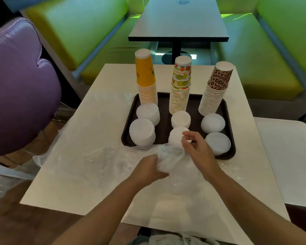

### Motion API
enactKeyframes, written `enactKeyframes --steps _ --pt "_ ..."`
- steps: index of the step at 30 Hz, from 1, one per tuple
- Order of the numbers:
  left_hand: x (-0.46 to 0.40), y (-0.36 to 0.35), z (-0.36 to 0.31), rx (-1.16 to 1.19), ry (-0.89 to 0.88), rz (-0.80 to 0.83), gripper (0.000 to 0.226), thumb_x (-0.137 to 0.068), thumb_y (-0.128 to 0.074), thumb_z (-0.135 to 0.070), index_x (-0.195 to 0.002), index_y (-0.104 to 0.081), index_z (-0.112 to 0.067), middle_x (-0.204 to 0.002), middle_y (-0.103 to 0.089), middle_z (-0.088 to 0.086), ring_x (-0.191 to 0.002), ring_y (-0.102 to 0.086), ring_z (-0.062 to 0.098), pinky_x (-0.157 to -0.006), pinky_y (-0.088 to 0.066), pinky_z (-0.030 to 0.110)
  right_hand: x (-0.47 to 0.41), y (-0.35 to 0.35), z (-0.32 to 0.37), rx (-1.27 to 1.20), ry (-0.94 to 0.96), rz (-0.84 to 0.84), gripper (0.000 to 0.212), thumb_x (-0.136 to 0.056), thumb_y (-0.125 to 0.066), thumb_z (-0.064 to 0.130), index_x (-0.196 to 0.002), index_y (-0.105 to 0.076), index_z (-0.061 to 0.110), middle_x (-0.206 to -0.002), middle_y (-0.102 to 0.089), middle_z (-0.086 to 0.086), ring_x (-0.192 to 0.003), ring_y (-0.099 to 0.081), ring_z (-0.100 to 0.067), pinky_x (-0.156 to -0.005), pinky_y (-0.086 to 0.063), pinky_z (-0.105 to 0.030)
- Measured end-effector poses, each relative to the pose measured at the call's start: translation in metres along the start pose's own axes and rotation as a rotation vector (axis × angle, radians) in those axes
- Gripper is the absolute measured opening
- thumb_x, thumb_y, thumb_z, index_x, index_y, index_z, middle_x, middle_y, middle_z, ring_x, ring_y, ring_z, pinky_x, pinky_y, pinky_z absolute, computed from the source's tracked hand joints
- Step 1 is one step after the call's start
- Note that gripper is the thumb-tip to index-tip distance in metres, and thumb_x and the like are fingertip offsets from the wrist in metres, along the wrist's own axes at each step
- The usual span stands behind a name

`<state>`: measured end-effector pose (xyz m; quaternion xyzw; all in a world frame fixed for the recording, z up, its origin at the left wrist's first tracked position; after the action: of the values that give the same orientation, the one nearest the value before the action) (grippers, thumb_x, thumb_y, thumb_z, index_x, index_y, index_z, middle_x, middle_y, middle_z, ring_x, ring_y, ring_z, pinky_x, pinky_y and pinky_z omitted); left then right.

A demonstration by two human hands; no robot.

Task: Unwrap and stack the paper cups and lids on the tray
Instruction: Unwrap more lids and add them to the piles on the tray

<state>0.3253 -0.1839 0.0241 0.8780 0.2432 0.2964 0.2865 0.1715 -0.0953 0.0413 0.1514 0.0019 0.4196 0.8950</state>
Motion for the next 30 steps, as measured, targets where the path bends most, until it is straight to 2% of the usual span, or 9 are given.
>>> enactKeyframes --steps 3,6,10,12,15,19,23,28,30 --pt "0.001 0.005 0.016 0.146 0.047 0.169 0.086 -0.051 -0.084 -0.052 -0.124 -0.057 -0.015 -0.116 -0.065 -0.002 -0.105 -0.061 0.015 -0.093 -0.051 0.036 0.027 -0.008 -0.015 0.067 0.068 0.045 0.037 -0.087 -0.065 0.027 -0.119 -0.048 0.029 -0.115 -0.053 0.011 -0.100 -0.056 -0.001 -0.074 -0.046 -0.010" --pt "0.006 0.022 0.016 0.389 0.008 0.229 0.057 -0.070 -0.082 -0.032 -0.121 -0.059 -0.018 -0.112 -0.066 -0.002 -0.104 -0.061 0.014 -0.093 -0.051 0.030 0.043 -0.015 -0.028 0.192 0.057 0.110 0.047 -0.083 -0.068 0.035 -0.118 -0.038 0.043 -0.118 -0.047 0.023 -0.105 -0.051 0.007 -0.080 -0.040 -0.007" --pt "0.009 0.054 0.008 0.852 0.012 -0.016 0.046 -0.072 -0.074 -0.034 -0.110 -0.066 -0.009 -0.107 -0.068 0.011 -0.105 -0.062 0.027 -0.089 -0.050 0.035 0.047 -0.021 -0.021 0.108 0.054 -0.091 0.035 -0.085 -0.067 0.022 -0.116 -0.049 0.024 -0.112 -0.055 0.013 -0.102 -0.056 -0.001 -0.090 -0.049 -0.025" --pt "0.010 0.065 -0.001 1.071 0.016 0.056 0.044 -0.078 -0.065 -0.031 -0.113 -0.065 -0.003 -0.111 -0.067 0.017 -0.107 -0.062 0.031 -0.093 -0.050 0.041 0.049 -0.029 -0.004 0.017 0.058 -0.117 0.022 -0.088 -0.063 0.016 -0.107 -0.054 0.022 -0.107 -0.060 0.008 -0.098 -0.059 -0.004 -0.090 -0.052 -0.031" --pt "0.011 0.075 -0.014 1.236 0.067 0.193 0.047 -0.083 -0.058 -0.029 -0.124 -0.057 -0.006 -0.119 -0.064 0.017 -0.111 -0.061 0.030 -0.092 -0.051 0.041 0.051 -0.045 0.023 -0.116 0.057 -0.002 0.034 -0.088 -0.063 0.023 -0.120 -0.051 0.030 -0.115 -0.058 0.012 -0.101 -0.059 -0.002 -0.086 -0.054 -0.026" --pt "0.015 0.080 -0.027 1.259 0.022 0.376 0.059 -0.080 -0.057 -0.040 -0.132 -0.049 -0.011 -0.125 -0.061 0.016 -0.116 -0.059 0.029 -0.093 -0.051 0.041 0.049 -0.056 0.039 -0.099 0.061 -0.146 0.031 -0.086 -0.067 0.022 -0.115 -0.056 0.021 -0.106 -0.065 0.004 -0.097 -0.063 -0.008 -0.080 -0.055 -0.024" --pt "0.018 0.069 -0.034 0.740 -0.184 0.142 0.080 -0.060 -0.083 -0.043 -0.128 -0.042 -0.028 -0.124 -0.058 -0.005 -0.114 -0.056 0.015 -0.097 -0.049 0.040 0.053 -0.056 0.048 -0.058 0.078 -0.412 0.008 -0.088 -0.065 0.016 -0.092 -0.058 0.015 -0.080 -0.062 0.005 -0.070 -0.057 0.007 -0.061 -0.045 -0.008" --pt "0.005 0.069 -0.015 0.930 -0.102 0.047 0.023 -0.086 -0.065 -0.013 -0.108 -0.059 -0.007 -0.088 -0.067 0.010 -0.073 -0.065 0.018 -0.067 -0.057 0.031 0.053 -0.045 0.044 -0.174 0.061 -0.542 0.018 -0.092 -0.059 0.022 -0.082 -0.060 0.008 -0.073 -0.059 -0.007 -0.070 -0.054 -0.008 -0.069 -0.047 -0.028" --pt "-0.003 0.078 -0.008 1.006 -0.056 0.072 0.010 -0.094 -0.051 -0.003 -0.101 -0.058 -0.006 -0.061 -0.054 0.002 -0.044 -0.045 0.007 -0.043 -0.041 0.018 0.050 -0.031 0.037 -0.325 -0.006 -0.588 0.020 -0.095 -0.055 0.022 -0.086 -0.064 0.007 -0.084 -0.063 -0.007 -0.083 -0.057 -0.015 -0.078 -0.049 -0.036"
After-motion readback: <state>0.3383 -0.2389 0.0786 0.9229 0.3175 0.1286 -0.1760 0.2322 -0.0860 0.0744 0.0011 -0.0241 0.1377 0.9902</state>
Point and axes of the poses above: each hand's wrist, its own x-axis away from the middle knuckle, its own y-axis out of the back of the hand, z = x × y, the point moved 2 cm from there along -x, towards the middle knuckle
